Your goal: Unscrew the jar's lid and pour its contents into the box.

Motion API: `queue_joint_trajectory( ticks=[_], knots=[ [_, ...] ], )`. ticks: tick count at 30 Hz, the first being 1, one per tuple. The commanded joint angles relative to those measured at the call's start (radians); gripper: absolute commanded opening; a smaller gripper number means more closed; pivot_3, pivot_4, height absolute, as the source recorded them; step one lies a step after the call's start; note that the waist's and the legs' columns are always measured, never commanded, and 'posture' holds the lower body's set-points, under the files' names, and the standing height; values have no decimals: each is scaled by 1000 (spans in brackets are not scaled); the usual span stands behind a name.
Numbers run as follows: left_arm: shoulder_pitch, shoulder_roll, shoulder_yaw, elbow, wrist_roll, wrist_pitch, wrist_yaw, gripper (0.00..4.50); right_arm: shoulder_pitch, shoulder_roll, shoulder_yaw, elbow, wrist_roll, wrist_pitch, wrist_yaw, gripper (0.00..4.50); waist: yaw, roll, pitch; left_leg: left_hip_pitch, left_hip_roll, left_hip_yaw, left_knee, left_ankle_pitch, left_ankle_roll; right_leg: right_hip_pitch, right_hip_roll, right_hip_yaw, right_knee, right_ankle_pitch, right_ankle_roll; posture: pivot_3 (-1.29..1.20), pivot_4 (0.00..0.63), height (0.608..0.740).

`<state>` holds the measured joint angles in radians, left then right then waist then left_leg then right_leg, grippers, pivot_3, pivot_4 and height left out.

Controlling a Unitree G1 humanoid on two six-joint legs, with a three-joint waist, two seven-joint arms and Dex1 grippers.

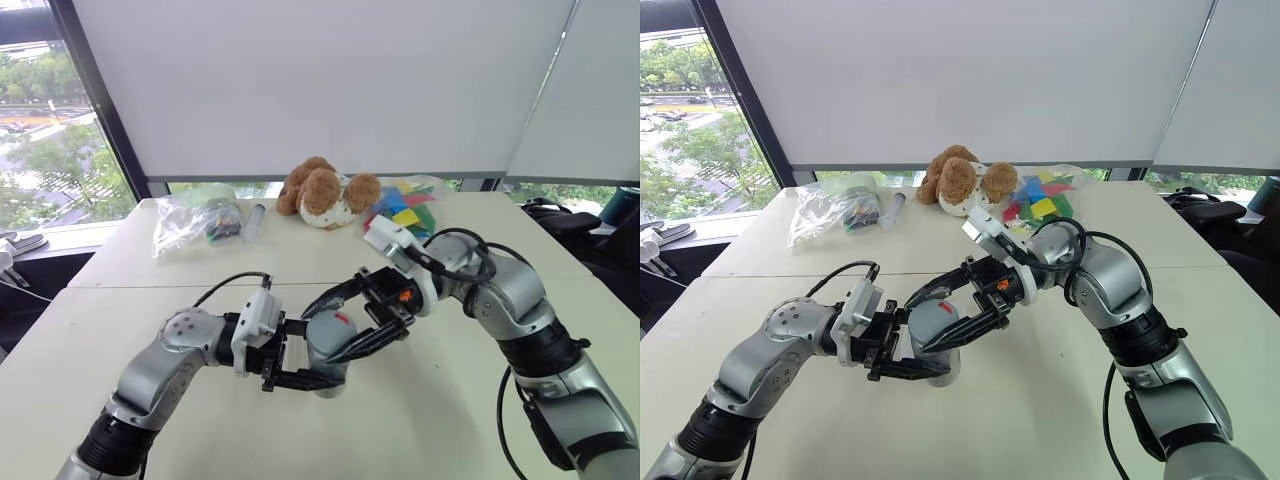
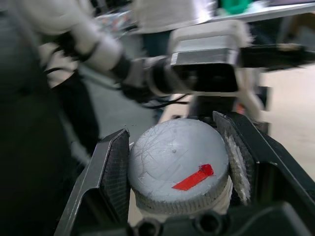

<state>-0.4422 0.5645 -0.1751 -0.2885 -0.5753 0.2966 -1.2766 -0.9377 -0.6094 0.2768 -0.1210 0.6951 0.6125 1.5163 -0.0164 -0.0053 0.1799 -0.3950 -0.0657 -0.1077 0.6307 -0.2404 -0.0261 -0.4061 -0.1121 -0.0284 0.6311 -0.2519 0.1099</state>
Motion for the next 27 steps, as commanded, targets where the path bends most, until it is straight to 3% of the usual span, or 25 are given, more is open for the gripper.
queue_joint_trajectory(
  ticks=[1, 2, 6, 7, 17, 21, 27],
  knots=[
    [-13, 13, 39, -7, -33, -23, -44, 2166, -22, -30, -21, 30, -15, -11, 66, 2307, 1, 0, 0, 0, 0, 0, 0, 0, 0, 0, 0, 0, 0, 0, 0, 0, 150, 740],
    [-14, 12, 42, -6, -32, -26, -39, 2166, -19, -23, -27, 34, -20, -18, 51, 2307, 2, 0, 0, 0, 0, 0, 0, 0, 0, 0, 0, 0, 0, 0, 0, 0, 150, 740],
    [3, 17, 63, -15, -38, -19, -15, 2166, -1, 10, -83, 39, -16, -32, -41, 4234, 4, 0, 0, 0, 0, 0, 1, 0, 0, 0, 0, 0, 0, 0, 0, 0, 150, 740],
    [12, 18, 72, -19, -41, -13, -7, 2166, 5, 13, -106, 40, -11, -36, -59, 4415, 4, 0, 0, 0, -1, 0, 0, 0, 0, 0, -1, 0, 0, 0, 0, 0, 150, 740],
    [35, -19, 129, 38, 4, 3, 184, 2166, 108, 15, -243, -18, -33, -39, -273, 4415, 6, 0, 0, -1, -1, -1, 0, 0, 0, 0, -1, 0, 0, 0, 0, 0, 150, 740],
    [41, -64, 106, 61, 41, -46, 216, 2166, 132, 73, -185, -119, -24, 50, -412, 4415, 3, 0, 0, 0, 0, 0, 0, 0, 0, 0, -1, 1, 0, 0, 0, 0, 150, 740],
    [35, -96, 82, 72, 68, -52, 222, 2166, 132, 121, -138, -134, -57, 60, -471, 4415, 6, 0, 0, -1, -2, -1, 1, 0, 0, -1, -1, 1, 0, 0, 0, 0, 150, 740]
  ],
)
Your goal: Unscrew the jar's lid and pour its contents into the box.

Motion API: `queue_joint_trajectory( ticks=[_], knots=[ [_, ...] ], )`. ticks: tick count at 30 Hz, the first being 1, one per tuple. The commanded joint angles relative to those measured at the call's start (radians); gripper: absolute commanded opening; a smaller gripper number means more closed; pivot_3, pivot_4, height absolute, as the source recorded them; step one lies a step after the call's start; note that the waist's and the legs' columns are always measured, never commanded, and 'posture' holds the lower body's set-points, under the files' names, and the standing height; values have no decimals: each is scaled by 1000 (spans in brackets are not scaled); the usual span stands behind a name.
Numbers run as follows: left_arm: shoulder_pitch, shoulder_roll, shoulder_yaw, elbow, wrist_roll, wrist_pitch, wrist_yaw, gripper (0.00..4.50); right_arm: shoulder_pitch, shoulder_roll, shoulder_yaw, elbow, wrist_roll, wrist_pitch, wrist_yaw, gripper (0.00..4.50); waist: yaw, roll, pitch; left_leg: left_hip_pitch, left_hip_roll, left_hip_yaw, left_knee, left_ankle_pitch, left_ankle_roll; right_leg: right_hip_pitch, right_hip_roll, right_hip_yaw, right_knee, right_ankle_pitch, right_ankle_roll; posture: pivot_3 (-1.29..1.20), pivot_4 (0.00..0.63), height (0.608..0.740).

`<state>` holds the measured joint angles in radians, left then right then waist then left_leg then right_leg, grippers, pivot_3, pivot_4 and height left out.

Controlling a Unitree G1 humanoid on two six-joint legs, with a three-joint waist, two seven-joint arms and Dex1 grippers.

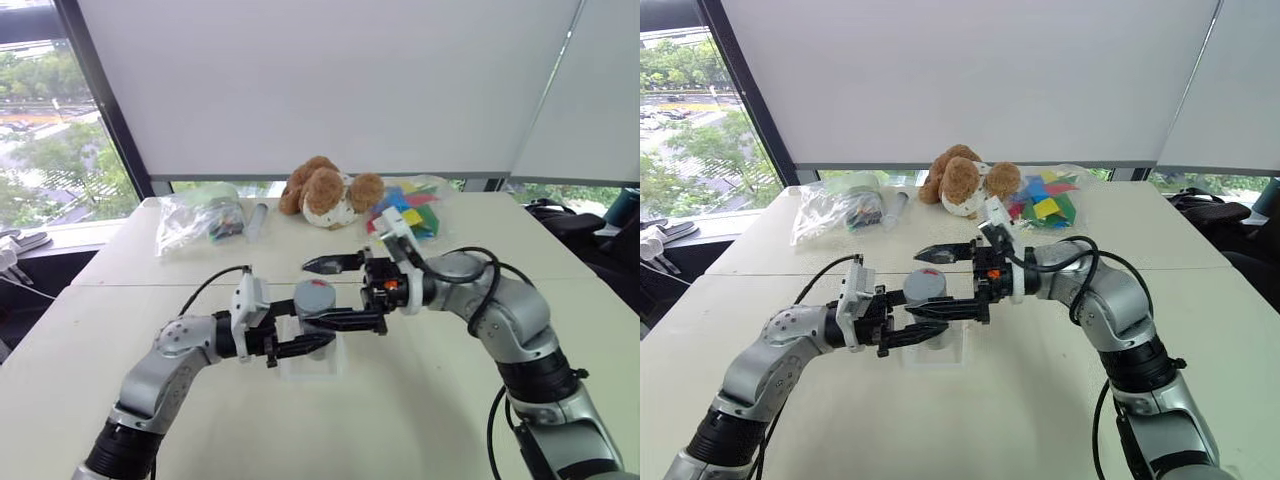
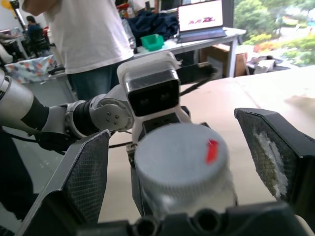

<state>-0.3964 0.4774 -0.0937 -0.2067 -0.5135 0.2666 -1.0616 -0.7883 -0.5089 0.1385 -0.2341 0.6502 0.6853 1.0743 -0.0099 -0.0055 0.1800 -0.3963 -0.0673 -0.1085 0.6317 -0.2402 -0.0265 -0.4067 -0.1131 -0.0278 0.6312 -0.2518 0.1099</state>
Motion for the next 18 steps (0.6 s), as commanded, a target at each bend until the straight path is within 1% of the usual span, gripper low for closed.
queue_joint_trajectory(
  ticks=[1, 4, 9, 18],
  knots=[
    [-13, -13, -3, -10, 8, -20, 8, 2166, -20, 26, 10, -12, -25, -23, -30, 4415, 0, 0, 0, 0, 0, 0, 0, 0, 0, 0, 0, 0, 0, 0, 0, 0, 150, 740],
    [-10, -20, -11, -17, 14, -19, 5, 2166, -28, 46, 32, 19, -62, -48, -37, 4415, -1, 0, 0, 0, -1, 0, 1, 0, 0, 0, 0, 0, 0, 0, 0, 0, 150, 740],
    [7, -19, -7, -35, 13, -17, 4, 2166, -31, 62, 33, 59, -86, -74, -31, 4415, -3, 0, 0, 0, -1, 0, 0, 0, 0, 0, 0, 0, 0, 0, 0, 0, 150, 740],
    [32, 5, 0, -49, 14, -24, -7, 2166, -40, 30, -10, 132, -88, -96, 11, 4415, -3, 0, 0, 0, -3, 0, 0, 0, 0, 0, 0, 0, 0, 0, 0, 0, 150, 740]
  ],
)
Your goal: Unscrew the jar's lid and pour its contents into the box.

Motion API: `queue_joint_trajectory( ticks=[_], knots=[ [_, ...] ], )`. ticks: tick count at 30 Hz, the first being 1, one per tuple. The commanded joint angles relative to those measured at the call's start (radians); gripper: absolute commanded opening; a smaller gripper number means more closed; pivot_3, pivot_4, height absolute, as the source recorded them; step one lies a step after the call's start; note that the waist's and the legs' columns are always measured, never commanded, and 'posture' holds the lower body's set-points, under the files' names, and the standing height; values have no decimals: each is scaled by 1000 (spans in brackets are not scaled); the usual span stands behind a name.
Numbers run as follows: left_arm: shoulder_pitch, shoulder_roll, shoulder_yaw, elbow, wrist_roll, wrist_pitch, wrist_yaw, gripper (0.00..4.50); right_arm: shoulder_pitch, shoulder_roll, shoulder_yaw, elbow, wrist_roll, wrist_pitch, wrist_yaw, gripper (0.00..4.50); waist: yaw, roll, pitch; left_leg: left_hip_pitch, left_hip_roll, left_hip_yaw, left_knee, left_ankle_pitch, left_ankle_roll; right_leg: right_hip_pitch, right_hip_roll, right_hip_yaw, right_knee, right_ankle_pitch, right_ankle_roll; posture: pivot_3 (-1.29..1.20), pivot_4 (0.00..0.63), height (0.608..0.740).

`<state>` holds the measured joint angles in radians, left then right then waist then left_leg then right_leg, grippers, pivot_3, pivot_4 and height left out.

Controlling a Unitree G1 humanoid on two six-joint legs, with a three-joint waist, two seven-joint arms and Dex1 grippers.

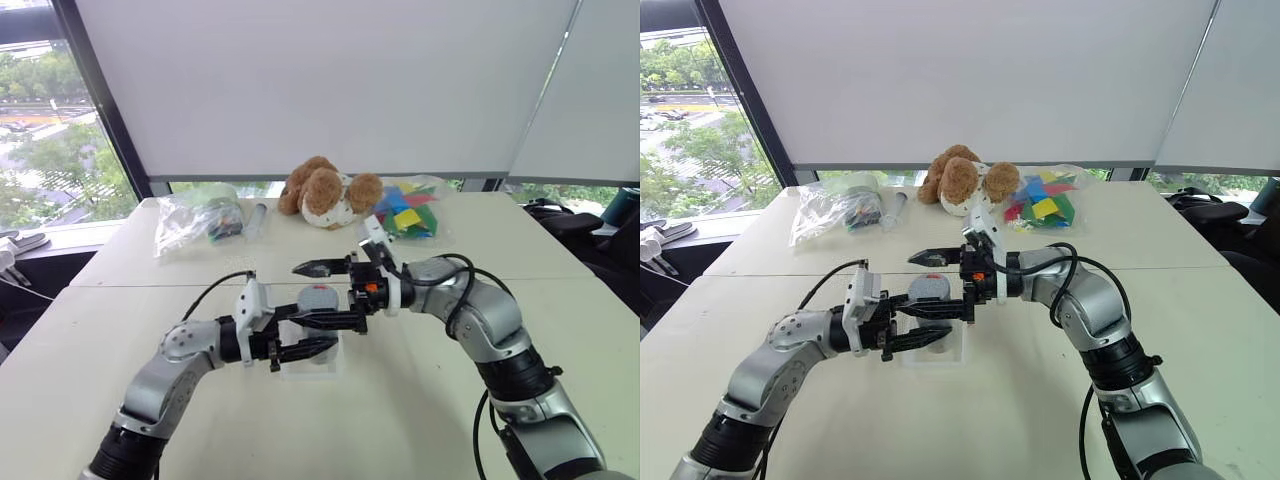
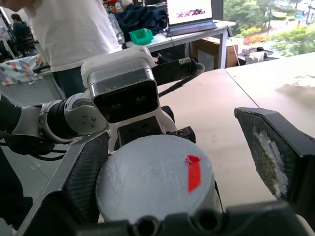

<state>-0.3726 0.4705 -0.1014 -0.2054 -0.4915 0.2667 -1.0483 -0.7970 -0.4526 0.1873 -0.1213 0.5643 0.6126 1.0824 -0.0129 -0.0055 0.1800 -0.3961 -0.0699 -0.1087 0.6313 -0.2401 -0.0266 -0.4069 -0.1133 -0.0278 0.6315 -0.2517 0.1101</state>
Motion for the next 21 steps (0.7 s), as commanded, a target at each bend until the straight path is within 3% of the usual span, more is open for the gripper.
queue_joint_trajectory(
  ticks=[1, 9, 21],
  knots=[
    [9, 14, 8, -51, -8, -24, -20, 2166, -29, -33, -66, 28, -1, -22, 7, 4415, 0, 0, 0, 0, 0, 0, 0, 0, 0, 0, 0, 0, 0, 0, 0, 0, 150, 740],
    [8, 23, 10, -47, -6, -28, -17, 2166, 10, -93, -104, 47, 12, -32, 41, 4415, 1, 0, 0, 0, 0, 0, 0, 0, 0, 0, 0, 0, 0, 0, 0, 0, 150, 740],
    [14, 32, 27, -53, -10, -40, -25, 2166, 63, -160, -199, -72, 207, 53, 149, 4415, -1, 0, 0, 0, 3, 0, 0, 0, 0, 0, 0, 0, 0, 0, 0, 0, 150, 740]
  ],
)
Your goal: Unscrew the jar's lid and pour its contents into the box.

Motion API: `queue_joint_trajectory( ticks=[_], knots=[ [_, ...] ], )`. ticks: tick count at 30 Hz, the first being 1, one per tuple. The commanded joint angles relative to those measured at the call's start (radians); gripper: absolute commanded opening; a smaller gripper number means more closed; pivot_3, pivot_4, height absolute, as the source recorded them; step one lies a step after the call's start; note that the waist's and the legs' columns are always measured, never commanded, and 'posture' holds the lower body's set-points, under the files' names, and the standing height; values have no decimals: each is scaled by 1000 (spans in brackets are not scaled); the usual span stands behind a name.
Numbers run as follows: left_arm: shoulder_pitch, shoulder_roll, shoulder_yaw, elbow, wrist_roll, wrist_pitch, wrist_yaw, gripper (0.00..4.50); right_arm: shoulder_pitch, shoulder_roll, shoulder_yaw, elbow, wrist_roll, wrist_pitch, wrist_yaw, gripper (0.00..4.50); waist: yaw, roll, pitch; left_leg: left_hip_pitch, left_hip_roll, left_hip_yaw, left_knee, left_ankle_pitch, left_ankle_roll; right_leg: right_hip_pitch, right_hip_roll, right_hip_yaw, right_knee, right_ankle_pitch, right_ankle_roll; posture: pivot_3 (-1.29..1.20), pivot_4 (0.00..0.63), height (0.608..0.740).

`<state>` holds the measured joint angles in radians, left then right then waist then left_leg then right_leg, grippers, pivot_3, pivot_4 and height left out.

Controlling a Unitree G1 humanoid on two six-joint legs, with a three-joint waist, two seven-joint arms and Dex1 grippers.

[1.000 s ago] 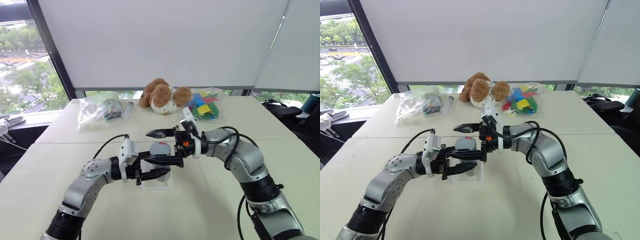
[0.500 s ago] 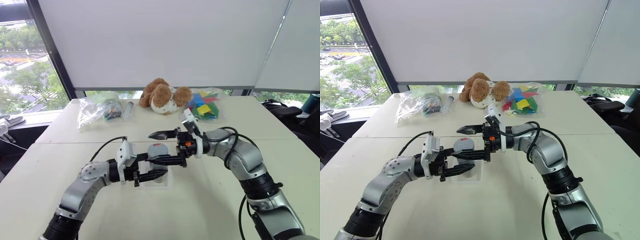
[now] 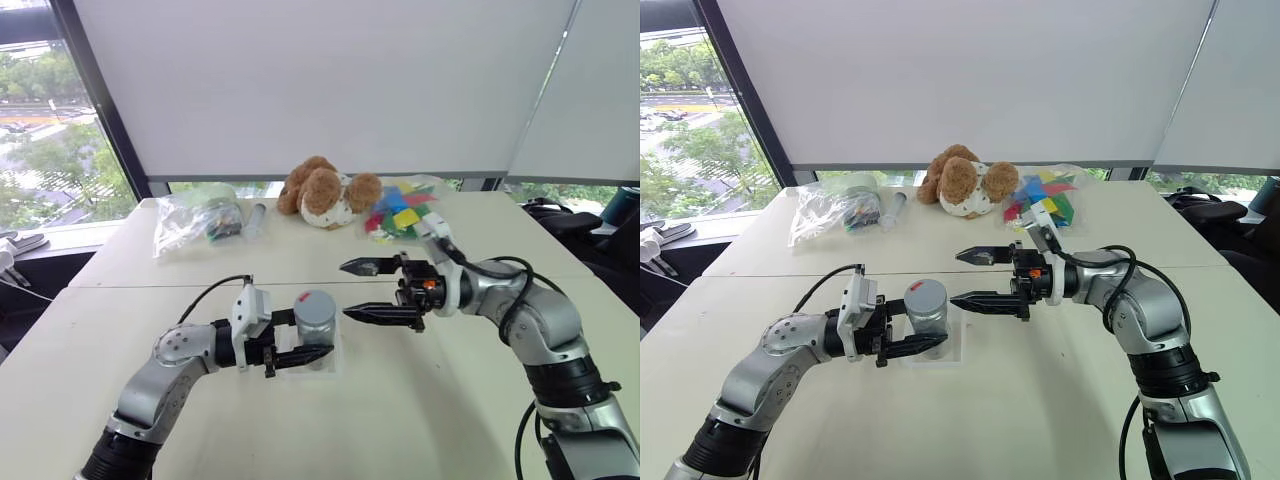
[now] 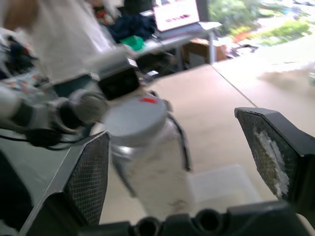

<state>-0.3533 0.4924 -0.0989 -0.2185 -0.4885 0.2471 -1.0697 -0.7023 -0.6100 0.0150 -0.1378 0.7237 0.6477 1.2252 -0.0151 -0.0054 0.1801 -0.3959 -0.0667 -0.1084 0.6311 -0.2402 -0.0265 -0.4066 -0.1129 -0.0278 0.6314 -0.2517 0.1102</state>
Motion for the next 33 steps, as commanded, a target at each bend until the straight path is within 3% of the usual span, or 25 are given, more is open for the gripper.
queue_joint_trajectory(
  ticks=[1, 13, 22, 33],
  knots=[
    [-5, 12, 25, -39, -13, -19, -5, 2166, -38, 0, -20, -64, 51, 25, 2, 4415, 2, 0, 0, 0, 0, 0, 0, 0, 0, 0, 0, 0, 0, 0, 0, 0, 150, 740],
    [-22, 0, 6, -31, -11, 4, 12, 2166, -107, 142, 176, -69, -134, -14, -173, 4415, 5, 0, 0, -1, -2, -1, 1, 0, 0, 0, -1, 0, 0, 0, 0, 0, 150, 740],
    [-19, -2, 4, -39, -16, 17, 15, 2166, -123, 167, 175, 7, -185, -70, -156, 4415, 2, 0, 0, -1, -3, -1, 0, 0, 0, 0, -1, 0, 0, 0, 0, 0, 150, 740],
    [-11, 5, 11, -47, -22, 24, 13, 2166, -121, 115, 126, 71, -170, -81, -93, 4415, 2, 0, 0, -1, -3, -1, 0, 0, 0, 0, -1, 0, 0, 0, 0, 0, 150, 740]
  ],
)
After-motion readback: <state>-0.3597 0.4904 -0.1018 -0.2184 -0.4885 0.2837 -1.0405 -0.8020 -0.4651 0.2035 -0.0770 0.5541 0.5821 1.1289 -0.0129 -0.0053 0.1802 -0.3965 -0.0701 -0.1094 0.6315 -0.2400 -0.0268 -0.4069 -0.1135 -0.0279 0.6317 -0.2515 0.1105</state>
